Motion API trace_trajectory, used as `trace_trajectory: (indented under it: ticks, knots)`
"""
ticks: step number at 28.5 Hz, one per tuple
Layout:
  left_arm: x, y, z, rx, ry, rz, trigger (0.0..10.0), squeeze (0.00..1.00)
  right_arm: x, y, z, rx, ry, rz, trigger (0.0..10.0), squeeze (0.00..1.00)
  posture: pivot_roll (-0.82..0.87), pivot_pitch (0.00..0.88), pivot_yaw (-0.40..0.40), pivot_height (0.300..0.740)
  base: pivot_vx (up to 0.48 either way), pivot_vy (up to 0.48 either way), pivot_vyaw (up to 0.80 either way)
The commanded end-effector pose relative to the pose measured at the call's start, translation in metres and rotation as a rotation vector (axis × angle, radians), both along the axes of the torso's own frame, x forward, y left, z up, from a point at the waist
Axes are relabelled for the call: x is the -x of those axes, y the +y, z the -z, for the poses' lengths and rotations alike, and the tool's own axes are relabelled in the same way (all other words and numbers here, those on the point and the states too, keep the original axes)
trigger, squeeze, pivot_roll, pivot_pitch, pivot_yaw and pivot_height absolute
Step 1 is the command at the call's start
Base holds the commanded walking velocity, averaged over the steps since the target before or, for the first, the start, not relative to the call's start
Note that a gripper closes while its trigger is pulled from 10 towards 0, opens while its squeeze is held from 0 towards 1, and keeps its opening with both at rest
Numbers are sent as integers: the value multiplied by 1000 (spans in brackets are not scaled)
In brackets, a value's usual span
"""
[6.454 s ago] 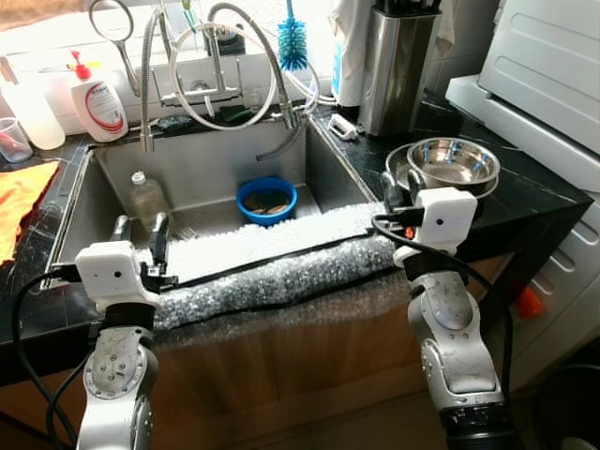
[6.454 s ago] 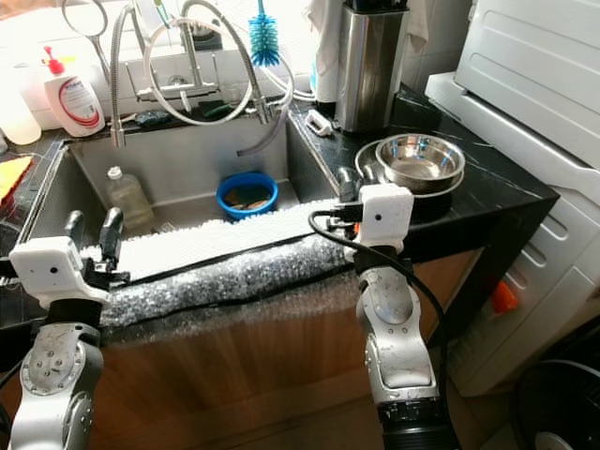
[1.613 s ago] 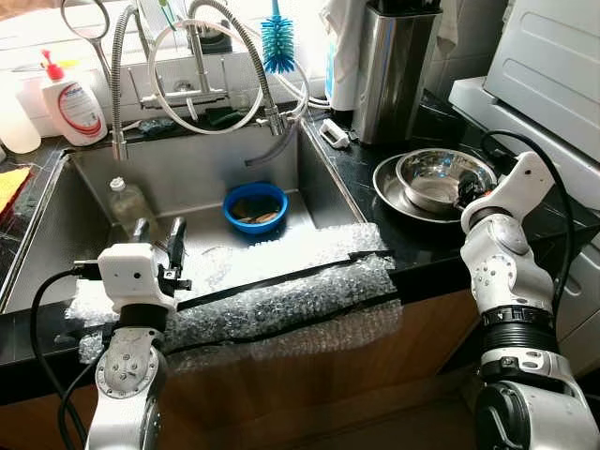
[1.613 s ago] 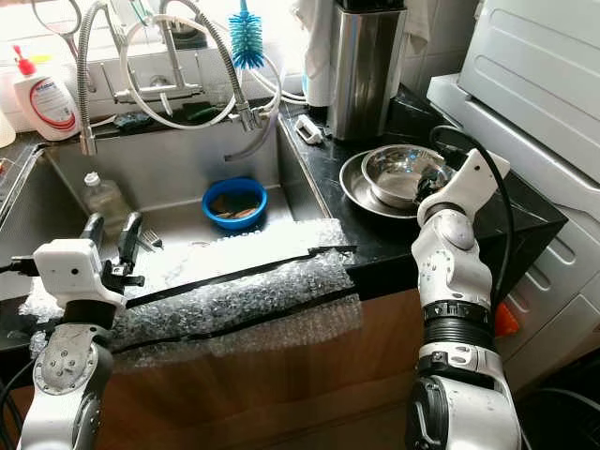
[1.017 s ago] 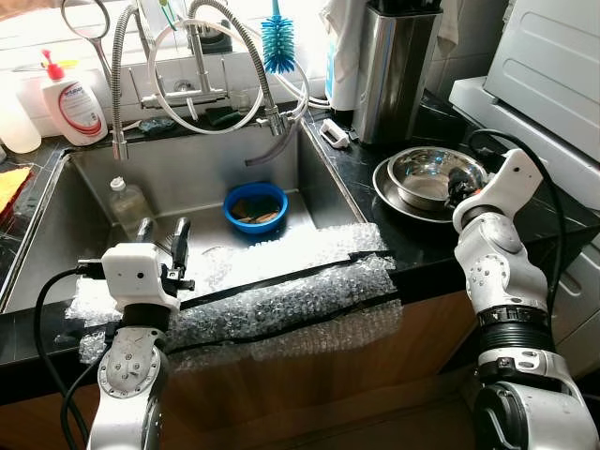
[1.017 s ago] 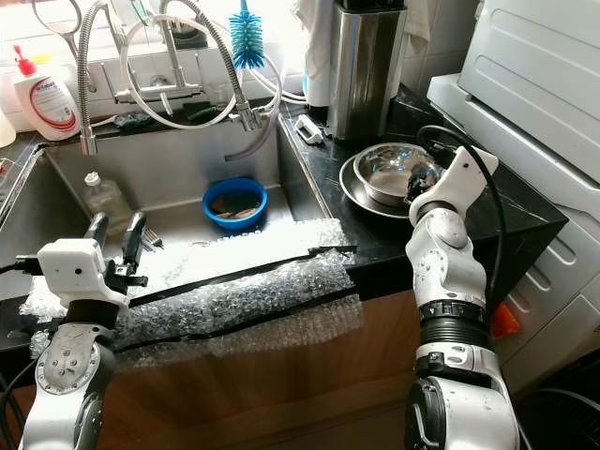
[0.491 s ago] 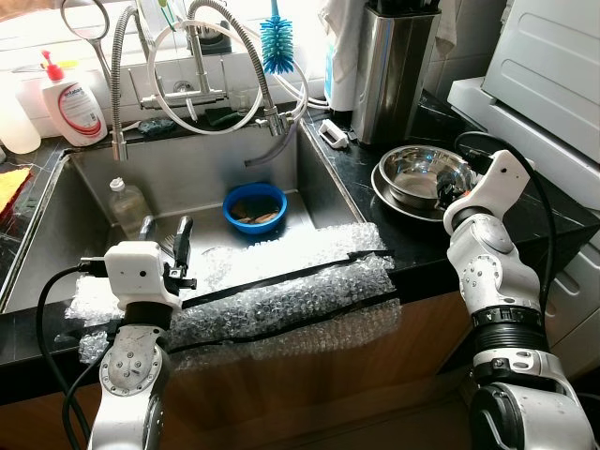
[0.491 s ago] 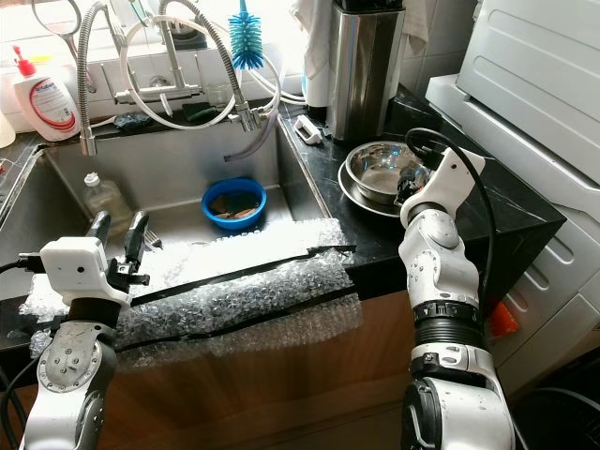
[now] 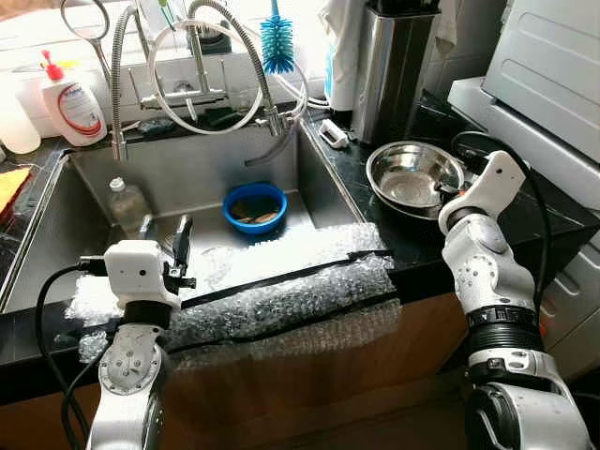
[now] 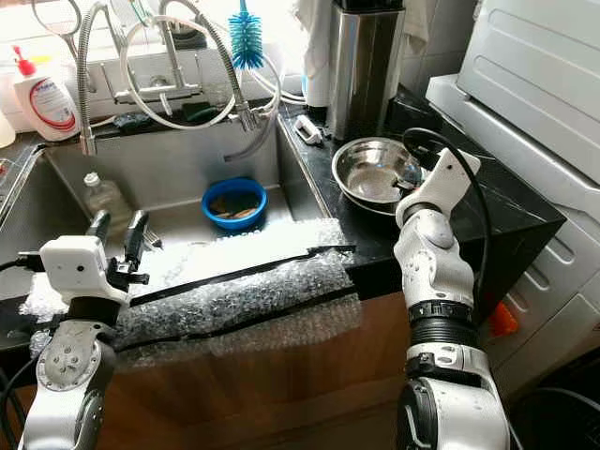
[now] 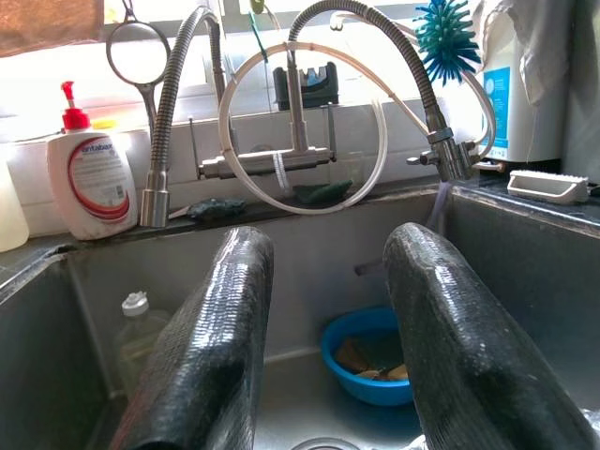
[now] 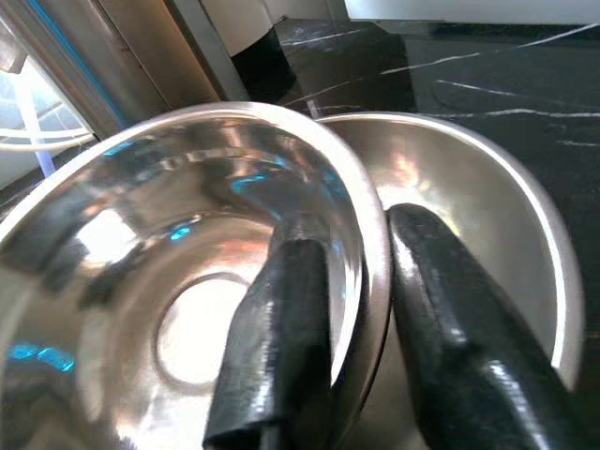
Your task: Kitchen organization
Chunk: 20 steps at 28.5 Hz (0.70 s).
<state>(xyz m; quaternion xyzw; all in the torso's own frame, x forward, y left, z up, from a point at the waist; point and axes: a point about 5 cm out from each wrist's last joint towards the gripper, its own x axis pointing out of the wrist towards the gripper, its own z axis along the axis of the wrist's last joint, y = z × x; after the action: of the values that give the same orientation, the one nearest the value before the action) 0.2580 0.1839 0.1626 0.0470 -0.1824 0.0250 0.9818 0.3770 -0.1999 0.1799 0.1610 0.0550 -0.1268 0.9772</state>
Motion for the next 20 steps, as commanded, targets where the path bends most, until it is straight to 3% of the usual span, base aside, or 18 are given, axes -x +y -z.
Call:
trace_trajectory:
  ticks: [1, 20]
  knots:
    - [-3, 1, -2, -22, 5, 9, 10000, 0, -2, 4, -6, -24, -17, -3, 0, 0, -48, 0, 42, 740, 0, 0, 0]
    - [-6, -1, -7, -29, -14, 18, 10000, 0, -2, 2, -36, -148, -287, 48, 0, 0, -44, 0, 45, 740, 0, 0, 0]
